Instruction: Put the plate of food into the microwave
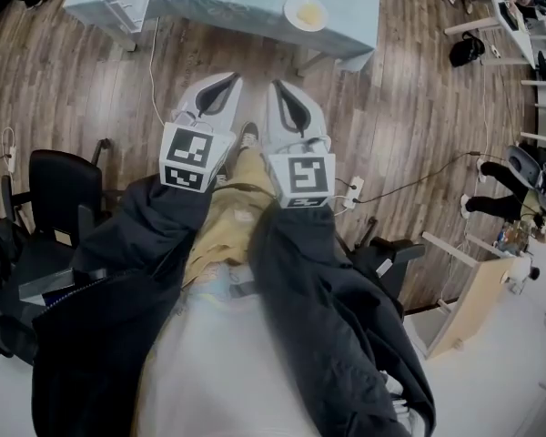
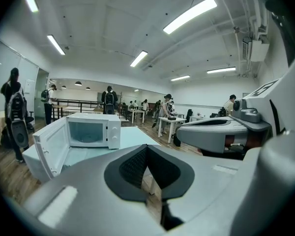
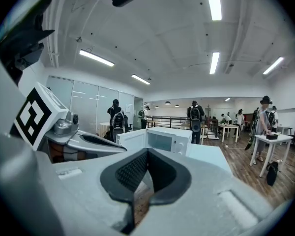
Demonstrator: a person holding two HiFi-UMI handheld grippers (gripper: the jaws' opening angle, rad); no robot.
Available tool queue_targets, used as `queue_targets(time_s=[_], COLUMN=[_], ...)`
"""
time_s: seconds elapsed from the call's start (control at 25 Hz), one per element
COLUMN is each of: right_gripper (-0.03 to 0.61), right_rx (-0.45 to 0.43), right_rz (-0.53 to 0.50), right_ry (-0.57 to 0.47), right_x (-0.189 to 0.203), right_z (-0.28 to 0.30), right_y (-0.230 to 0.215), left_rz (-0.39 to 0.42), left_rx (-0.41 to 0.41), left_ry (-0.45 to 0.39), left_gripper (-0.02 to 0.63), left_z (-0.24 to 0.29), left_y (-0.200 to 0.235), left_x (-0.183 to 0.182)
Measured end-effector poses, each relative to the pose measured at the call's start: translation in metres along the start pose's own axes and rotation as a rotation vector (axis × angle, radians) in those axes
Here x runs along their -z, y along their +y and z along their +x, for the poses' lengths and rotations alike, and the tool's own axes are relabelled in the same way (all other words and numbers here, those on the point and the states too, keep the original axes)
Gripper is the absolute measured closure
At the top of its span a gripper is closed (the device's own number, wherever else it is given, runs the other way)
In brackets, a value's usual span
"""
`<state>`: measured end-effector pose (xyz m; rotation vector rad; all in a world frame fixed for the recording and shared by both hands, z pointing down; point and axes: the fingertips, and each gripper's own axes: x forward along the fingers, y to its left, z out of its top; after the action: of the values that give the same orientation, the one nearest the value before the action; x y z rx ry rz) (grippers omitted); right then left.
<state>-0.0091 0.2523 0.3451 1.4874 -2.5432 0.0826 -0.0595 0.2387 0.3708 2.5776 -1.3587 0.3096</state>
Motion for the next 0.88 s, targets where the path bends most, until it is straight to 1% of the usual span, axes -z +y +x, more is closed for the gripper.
queue_targets(time_s=[0.16, 0.36, 0.56, 0.72, 0.88], right_gripper=[0.577, 0.577, 0.577, 0.577, 0.577], right_rx=[-0.034, -0.076, -0.096, -0.108, -0.128], right_rz=[0.004, -0.003, 0.011, 0.029, 0.043], right_ry=[-0.026, -0.038, -0.008, 0.014, 0.03], right_x=[-0.011, -0.021, -0.014, -0.005, 0.003], right_z=[0.029, 0.061, 0.081, 0.096, 0.106], right_y=[-0.019, -0.048, -0.077, -0.097, -0.114], left_rz=[0.019, 0.008, 0.002, -0.004, -0.003], left_rx=[-0.029, -0.054, -0.046, -0.039, -0.049], left_ry=[-0.005, 0.001, 0.01, 0.027, 0.037], left_gripper=[0.614, 0.614, 0.614, 0.614, 0.614], left_z=[0.026, 0.064, 0.103, 0.129, 0.15], left_y=[0.016, 0.025, 0.025, 0.026, 0.026], left_x=[-0.016, -0.036, -0.042, -0.04, -0.041])
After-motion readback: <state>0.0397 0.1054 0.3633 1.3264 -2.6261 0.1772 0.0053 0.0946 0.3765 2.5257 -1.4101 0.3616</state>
